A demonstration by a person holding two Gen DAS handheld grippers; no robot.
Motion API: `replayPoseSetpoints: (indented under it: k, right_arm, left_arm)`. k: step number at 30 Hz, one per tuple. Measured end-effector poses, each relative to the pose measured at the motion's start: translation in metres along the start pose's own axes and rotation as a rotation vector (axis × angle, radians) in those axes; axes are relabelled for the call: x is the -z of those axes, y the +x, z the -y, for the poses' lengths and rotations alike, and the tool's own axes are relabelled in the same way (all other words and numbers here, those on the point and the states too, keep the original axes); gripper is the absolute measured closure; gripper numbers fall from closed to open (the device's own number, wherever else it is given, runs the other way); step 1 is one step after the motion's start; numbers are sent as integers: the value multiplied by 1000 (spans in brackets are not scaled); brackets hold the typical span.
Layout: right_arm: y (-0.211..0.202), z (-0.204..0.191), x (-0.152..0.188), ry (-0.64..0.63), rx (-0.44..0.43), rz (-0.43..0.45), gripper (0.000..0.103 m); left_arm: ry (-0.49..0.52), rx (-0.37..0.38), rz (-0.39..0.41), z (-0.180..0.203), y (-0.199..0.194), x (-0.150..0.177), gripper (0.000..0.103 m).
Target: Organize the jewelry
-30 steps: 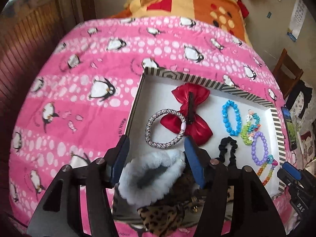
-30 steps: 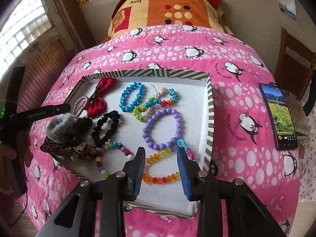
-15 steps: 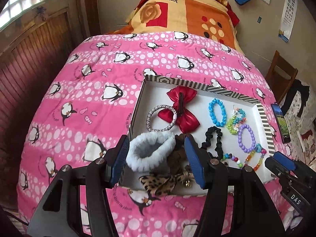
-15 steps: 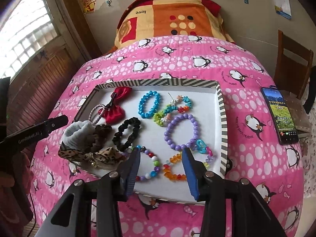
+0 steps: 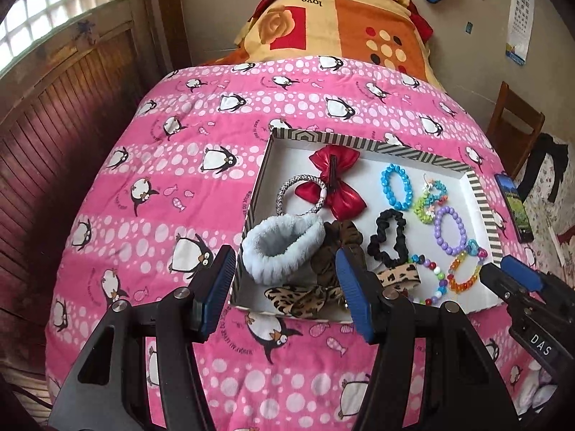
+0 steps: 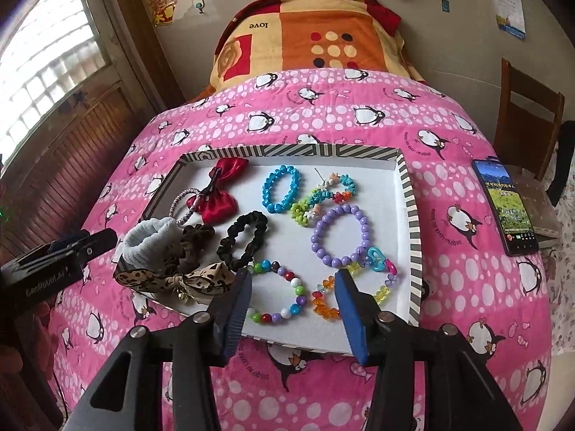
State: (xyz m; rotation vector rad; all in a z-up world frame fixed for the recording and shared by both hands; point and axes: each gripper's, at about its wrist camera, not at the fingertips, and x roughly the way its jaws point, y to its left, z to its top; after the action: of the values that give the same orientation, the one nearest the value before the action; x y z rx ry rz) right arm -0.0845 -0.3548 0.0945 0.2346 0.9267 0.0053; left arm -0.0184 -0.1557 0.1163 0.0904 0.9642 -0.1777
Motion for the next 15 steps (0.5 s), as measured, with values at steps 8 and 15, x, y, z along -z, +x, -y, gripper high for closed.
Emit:
replayPoseSetpoints:
  k: [8, 15]
  right_arm:
    - [-14, -1, 2, 5, 0, 36, 49]
    - [-21, 7, 4, 18, 13, 33, 46]
  left_arm:
    - [55, -8, 20, 16, -10, 1, 45]
    - [73, -13, 38, 25, -17, 1, 45]
